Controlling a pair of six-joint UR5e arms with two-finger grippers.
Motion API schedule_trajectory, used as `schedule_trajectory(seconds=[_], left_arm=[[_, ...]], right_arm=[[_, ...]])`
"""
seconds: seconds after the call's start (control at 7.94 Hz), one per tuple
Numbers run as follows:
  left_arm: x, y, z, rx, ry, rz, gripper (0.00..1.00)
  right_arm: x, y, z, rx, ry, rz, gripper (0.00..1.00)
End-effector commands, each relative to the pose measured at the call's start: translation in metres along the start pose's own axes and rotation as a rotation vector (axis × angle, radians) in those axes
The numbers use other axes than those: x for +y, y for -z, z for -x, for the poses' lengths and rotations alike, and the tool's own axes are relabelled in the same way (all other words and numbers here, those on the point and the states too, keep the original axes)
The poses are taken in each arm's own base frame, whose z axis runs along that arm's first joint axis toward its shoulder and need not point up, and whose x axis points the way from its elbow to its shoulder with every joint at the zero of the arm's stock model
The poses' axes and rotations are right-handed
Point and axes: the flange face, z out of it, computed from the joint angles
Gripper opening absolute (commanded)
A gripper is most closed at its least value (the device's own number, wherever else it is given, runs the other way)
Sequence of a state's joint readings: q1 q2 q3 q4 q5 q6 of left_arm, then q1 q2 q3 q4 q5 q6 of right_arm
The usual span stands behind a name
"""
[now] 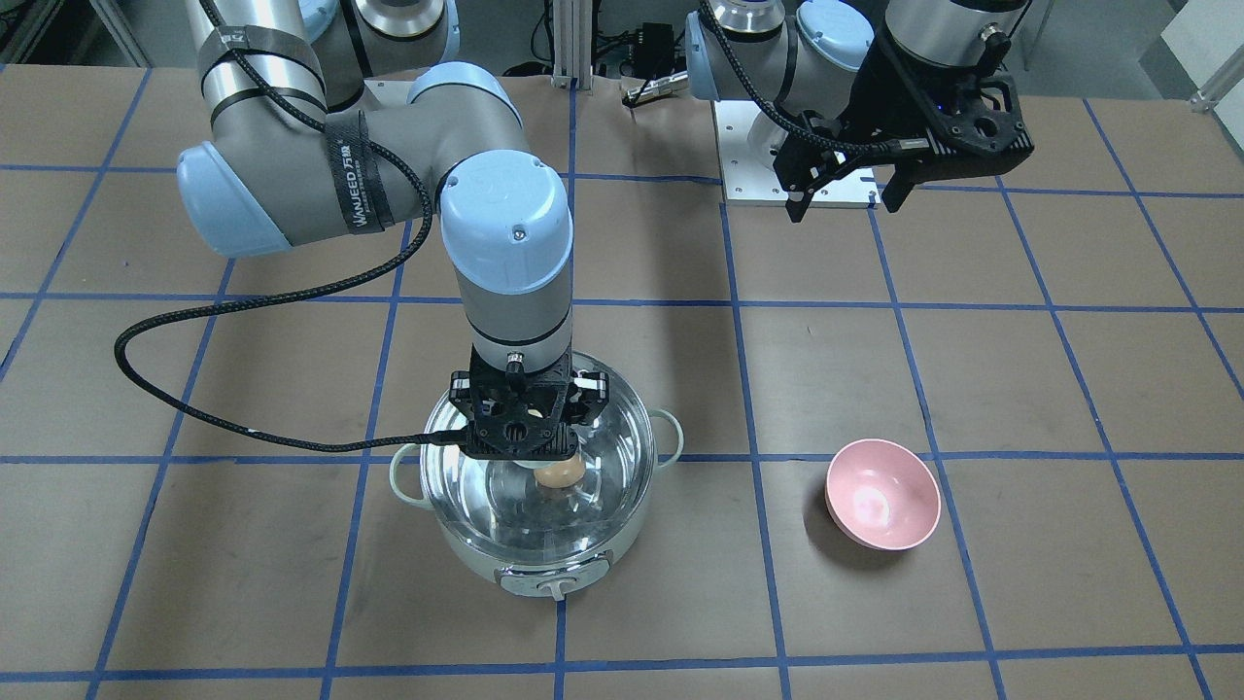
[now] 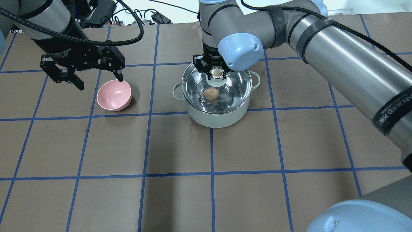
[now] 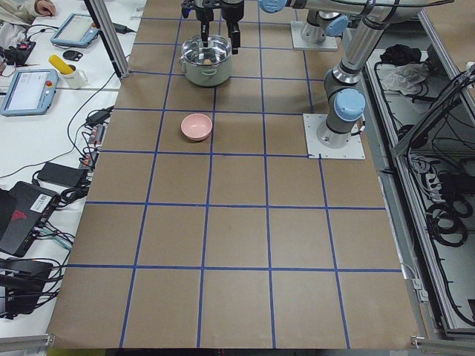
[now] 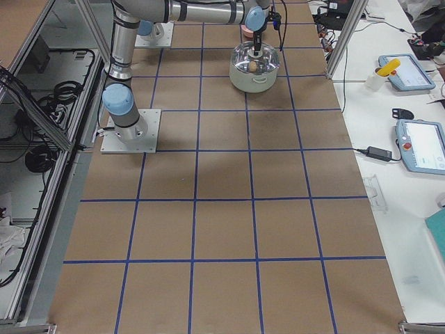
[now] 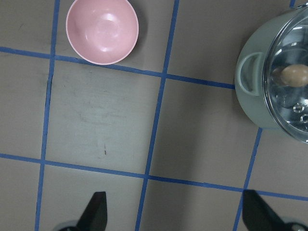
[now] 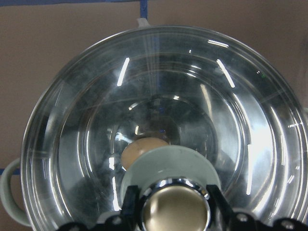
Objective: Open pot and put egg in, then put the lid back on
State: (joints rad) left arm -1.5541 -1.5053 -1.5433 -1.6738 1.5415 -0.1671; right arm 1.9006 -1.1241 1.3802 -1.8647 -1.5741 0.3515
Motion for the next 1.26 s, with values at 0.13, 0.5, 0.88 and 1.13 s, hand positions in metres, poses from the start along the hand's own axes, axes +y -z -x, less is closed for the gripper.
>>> schedule_trajectory(seconds=[0.13, 0.5, 0.88, 1.13], left_arm=[[-0.001, -0.001, 0.001, 0.000, 0.017, 0.002, 1.00], [-0.002, -0.003, 0.000, -0.001, 0.019, 0.007, 1.00], [-0.003, -0.004, 0.000, 0.000, 0.020, 0.007, 1.00], [-0.004, -0.005, 0.000, 0.000, 0.022, 0.010, 1.00]], right_arm=[[-0.002, -0.014, 0.000, 0.007, -0.006, 0.015, 0.81], [0.006, 0.015, -0.005, -0.006, -0.015, -0.021, 1.00], [0.040, 0.099, -0.058, 0.007, -0.045, 0.008, 1.00], [0.072, 0.155, -0.151, 0.016, -0.020, 0.097, 1.00]])
